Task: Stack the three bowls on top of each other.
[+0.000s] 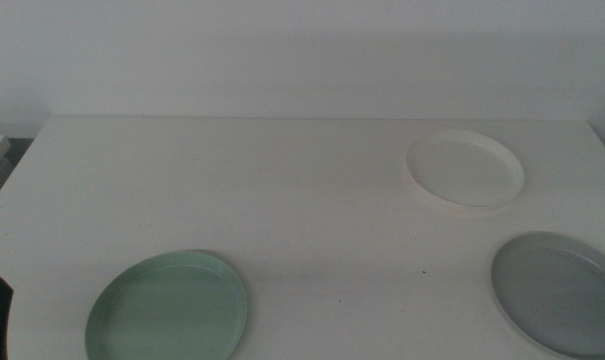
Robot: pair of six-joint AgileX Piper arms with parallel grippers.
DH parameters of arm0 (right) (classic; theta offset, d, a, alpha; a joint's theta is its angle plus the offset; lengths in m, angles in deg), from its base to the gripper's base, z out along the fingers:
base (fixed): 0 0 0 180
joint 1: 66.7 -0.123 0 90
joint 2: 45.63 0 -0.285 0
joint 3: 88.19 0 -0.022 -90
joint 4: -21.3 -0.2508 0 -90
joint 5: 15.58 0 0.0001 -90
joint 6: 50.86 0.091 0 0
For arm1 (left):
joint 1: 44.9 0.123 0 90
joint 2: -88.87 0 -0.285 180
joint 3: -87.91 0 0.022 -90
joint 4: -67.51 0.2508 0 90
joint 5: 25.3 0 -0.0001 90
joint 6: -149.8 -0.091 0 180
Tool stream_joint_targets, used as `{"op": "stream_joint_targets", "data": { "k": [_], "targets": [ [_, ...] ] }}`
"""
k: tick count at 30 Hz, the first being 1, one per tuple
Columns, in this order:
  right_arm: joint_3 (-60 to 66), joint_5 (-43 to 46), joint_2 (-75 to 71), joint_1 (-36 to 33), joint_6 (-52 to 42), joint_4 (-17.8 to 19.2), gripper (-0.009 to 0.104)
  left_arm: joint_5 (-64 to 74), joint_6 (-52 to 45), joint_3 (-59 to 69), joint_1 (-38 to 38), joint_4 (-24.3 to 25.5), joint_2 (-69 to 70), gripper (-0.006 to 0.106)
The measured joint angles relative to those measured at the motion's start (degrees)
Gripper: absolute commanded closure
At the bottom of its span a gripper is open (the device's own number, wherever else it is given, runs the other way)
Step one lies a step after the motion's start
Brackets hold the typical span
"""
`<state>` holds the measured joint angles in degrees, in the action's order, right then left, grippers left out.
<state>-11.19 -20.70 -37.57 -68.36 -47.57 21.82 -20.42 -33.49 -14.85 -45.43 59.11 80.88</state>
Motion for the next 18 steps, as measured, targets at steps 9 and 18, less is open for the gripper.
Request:
{"op": "stream_joint_targets", "data": {
  "k": [9, 18],
  "targets": [
    [-5.78, -5.83, 4.36, 0.0, 2.36, -4.94, 0.002, 0.0, 0.0, 0.0, 0.0, 0.0, 0.0, 0.007],
    [-32.7, -38.96, 32.2, 0.0, 3.73, -4.81, 0.002, 0.0, 0.0, 0.0, 0.0, 0.0, 0.0, 0.007]
  ]
}}
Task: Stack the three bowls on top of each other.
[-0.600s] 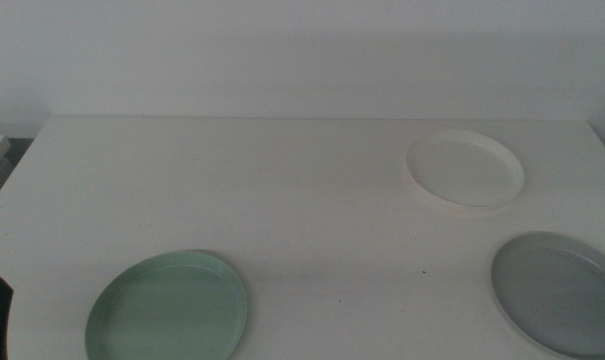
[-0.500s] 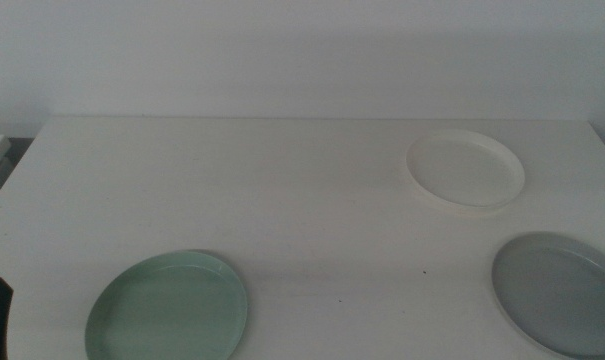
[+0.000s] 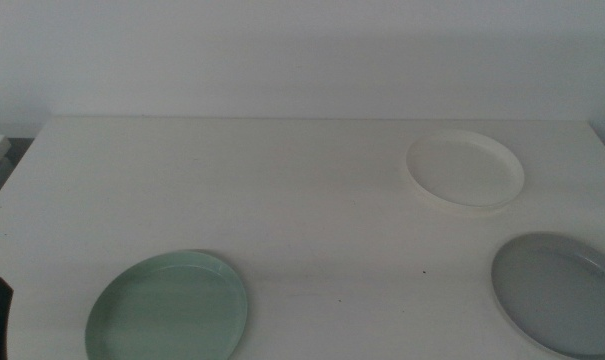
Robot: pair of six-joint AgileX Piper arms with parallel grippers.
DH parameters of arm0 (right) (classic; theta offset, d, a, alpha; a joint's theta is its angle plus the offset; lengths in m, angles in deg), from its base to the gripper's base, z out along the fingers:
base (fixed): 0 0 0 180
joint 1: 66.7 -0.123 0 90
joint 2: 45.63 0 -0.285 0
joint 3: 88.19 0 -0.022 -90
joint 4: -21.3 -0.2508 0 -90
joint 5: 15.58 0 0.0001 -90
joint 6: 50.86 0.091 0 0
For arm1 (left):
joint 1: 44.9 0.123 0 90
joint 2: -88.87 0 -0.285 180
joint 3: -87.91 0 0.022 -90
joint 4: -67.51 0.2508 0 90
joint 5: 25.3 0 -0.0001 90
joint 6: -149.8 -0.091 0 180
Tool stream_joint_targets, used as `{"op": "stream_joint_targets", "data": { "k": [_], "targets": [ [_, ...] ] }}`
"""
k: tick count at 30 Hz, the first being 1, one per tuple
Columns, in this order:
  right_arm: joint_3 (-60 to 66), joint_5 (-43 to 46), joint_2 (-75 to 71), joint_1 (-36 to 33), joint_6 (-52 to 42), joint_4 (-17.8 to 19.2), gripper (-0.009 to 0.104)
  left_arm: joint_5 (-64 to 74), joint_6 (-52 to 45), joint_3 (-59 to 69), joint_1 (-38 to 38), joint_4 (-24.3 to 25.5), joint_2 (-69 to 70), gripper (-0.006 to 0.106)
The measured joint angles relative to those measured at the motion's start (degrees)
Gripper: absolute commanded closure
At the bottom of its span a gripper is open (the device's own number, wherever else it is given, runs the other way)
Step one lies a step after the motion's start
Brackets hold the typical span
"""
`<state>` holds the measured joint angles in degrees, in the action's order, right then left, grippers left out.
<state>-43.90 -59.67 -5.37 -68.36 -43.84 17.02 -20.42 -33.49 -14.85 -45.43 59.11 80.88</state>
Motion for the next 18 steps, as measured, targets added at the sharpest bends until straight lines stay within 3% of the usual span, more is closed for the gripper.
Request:
{"op": "stream_joint_targets", "data": {
  "k": [8, 15, 18],
  "targets": [
    [-11.36, -15.66, 16.37, 0.0, -3.14, 0.61, 0.002, 0.0, 0.0, 0.0, 0.0, 0.0, 0.0, 0.007],
    [-11.81, -17.83, 24.54, 0.0, -3.48, -0.31, 0.002, 0.0, 0.0, 0.0, 0.0, 0.0, 0.0, 0.007],
    [-12.24, -17.87, 28.08, 0.28, -3.48, 0.99, 0.002, 0.0, 0.0, 0.0, 0.0, 0.0, 0.0, 0.007]
  ]
}}
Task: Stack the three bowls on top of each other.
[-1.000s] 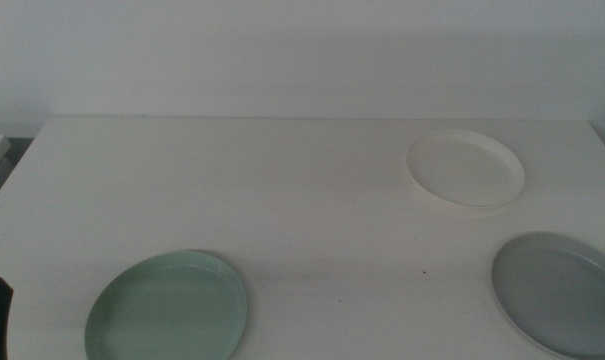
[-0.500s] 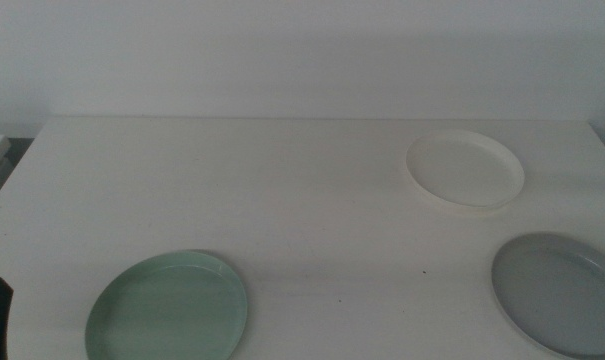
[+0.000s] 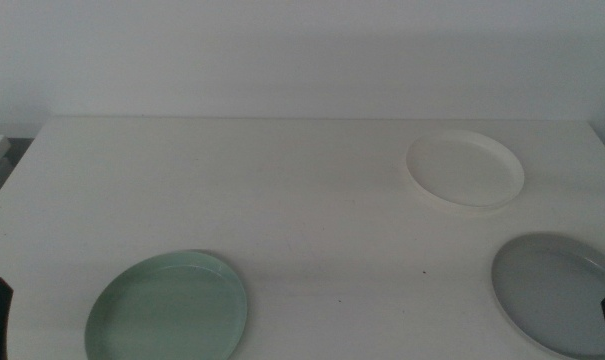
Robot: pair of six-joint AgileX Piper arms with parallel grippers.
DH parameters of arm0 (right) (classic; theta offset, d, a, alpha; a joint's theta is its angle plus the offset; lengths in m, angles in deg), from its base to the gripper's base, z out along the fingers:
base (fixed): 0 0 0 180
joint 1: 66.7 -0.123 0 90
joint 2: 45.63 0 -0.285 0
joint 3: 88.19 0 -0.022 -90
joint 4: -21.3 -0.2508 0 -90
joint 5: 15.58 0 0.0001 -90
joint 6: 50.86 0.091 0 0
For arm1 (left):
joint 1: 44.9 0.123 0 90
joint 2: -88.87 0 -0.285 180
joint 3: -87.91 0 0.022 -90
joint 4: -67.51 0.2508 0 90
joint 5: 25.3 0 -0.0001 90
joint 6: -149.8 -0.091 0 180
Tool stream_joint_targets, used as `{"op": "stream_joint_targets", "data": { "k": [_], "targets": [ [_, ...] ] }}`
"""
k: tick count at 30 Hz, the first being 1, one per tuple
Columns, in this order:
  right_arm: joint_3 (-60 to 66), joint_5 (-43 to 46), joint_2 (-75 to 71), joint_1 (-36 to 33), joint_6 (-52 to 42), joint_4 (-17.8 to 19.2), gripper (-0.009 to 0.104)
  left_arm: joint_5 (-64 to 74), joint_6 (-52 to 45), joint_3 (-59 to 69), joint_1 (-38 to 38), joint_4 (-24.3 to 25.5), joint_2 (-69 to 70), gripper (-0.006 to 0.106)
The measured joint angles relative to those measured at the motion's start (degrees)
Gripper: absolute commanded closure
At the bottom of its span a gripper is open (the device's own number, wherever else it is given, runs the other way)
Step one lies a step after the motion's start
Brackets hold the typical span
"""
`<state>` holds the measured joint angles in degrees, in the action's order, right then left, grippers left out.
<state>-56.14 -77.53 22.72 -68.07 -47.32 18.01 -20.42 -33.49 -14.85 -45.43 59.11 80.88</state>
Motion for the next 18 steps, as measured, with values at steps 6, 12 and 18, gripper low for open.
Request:
{"op": "stream_joint_targets", "data": {
  "k": [6, 12, 18],
  "targets": [
    [-1.8, 2.59, 10.56, 7.84, 1.89, 1.98, 0.01, 0.0, 0.0, 0.0, 0.0, 0.0, 0.0, 0.007],
    [-2.62, 10.15, 22.45, 14.92, 2.37, 1.54, 0.02, 0.0, 0.0, 0.0, 0.0, 0.0, 0.0, 0.007],
    [-7.44, 12.83, 34.71, 16.98, 2.37, 1.44, 0.033, 0.0, 0.0, 0.0, 0.0, 0.0, 0.0, 0.007]
  ]
}}
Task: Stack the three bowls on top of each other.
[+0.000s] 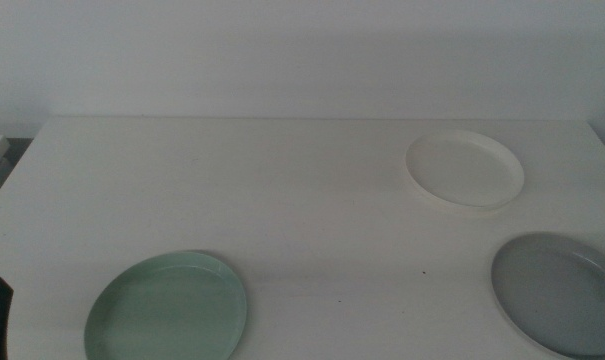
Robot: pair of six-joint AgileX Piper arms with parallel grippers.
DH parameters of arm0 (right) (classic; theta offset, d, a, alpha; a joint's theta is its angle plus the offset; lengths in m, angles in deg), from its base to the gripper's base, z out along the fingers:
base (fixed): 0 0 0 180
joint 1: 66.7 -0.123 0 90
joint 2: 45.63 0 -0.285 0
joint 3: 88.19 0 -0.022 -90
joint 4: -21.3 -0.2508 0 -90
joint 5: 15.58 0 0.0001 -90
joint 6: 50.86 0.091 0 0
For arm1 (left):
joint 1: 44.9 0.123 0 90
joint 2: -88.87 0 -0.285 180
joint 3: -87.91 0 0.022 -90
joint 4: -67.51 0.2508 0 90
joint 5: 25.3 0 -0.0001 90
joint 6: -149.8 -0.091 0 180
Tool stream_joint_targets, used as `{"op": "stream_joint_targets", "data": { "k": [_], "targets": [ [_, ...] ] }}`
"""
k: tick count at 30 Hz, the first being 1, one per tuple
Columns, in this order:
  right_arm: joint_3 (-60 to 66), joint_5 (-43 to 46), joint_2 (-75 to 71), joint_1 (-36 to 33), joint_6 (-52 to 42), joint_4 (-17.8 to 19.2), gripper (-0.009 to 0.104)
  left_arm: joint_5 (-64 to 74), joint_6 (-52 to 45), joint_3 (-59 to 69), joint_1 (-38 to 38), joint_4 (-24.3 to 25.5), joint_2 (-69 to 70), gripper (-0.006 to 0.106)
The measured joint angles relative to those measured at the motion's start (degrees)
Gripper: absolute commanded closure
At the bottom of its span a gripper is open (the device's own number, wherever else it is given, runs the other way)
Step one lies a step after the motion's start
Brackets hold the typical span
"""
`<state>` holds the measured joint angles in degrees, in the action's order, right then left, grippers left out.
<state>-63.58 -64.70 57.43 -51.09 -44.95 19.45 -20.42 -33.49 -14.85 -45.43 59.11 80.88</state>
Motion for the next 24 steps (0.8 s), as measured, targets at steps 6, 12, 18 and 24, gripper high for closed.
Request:
{"op": "stream_joint_targets", "data": {
  "k": [6, 12, 18, 24],
  "targets": [
    [-3.9, 0.6, 7.62, -0.01, 0.22, 0.0, 0.051, 0.0, 0.0, 0.0, 0.0, 0.0, 0.0, 0.007],
    [-4.29, 0.74, 8.88, -0.01, 0.22, 0.3, 0.085, 0.0, 0.0, 0.0, 0.0, 0.0, 0.0, 0.007],
    [-4.79, -0.95, 8.78, -0.01, 0.0, 0.42, 0.098, 0.0, 0.0, 0.0, 0.0, 0.0, 0.0, 0.007],
    [-4.91, -4.56, 4.06, -0.65, 0.2, 0.52, 0.098, 0.0, 0.0, 0.0, 0.0, 0.0, 0.0, 0.007]
  ]
}}
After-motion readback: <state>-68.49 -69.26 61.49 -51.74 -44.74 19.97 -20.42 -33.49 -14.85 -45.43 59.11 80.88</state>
